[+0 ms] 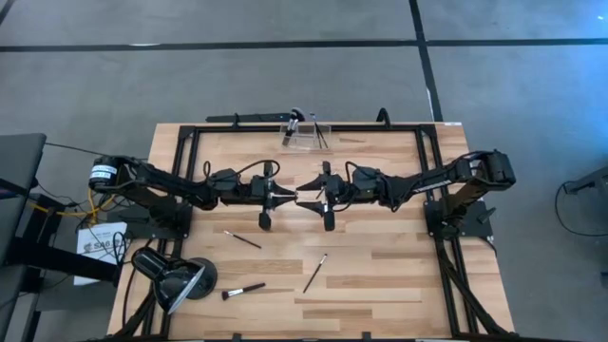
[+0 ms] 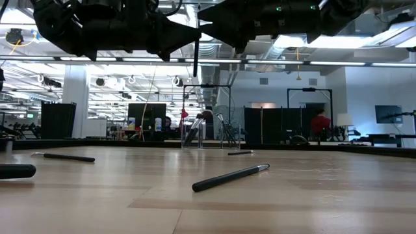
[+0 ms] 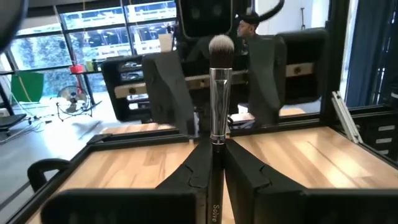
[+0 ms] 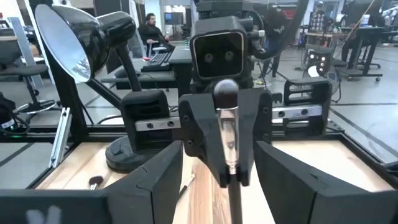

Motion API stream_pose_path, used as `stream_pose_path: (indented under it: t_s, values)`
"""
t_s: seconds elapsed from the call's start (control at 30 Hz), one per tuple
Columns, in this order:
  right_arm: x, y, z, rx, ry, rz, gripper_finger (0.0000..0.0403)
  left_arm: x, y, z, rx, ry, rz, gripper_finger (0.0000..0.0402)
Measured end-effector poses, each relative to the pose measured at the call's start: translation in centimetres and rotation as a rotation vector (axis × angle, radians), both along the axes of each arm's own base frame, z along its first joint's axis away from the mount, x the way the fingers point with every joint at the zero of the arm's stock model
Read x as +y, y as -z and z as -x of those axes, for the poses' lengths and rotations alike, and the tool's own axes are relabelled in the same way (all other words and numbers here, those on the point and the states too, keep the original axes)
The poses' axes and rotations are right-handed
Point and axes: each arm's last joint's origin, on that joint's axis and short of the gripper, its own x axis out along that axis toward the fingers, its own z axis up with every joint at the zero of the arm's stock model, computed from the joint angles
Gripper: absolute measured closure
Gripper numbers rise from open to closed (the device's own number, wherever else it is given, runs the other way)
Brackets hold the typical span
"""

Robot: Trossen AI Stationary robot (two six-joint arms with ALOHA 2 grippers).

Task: Sort items
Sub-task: Put the eyeshadow brush into the right section of the transparent organizer

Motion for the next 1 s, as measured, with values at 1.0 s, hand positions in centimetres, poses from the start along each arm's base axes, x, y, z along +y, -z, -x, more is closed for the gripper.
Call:
stream_pose_path:
  t_s: [1.0]
  values:
    - [0.4,0.9,-1.7,-0.110,0.000,-0.001,0.0262,-0.2,-0.1,-0.1,0.003,0.002,0.011,0.0372]
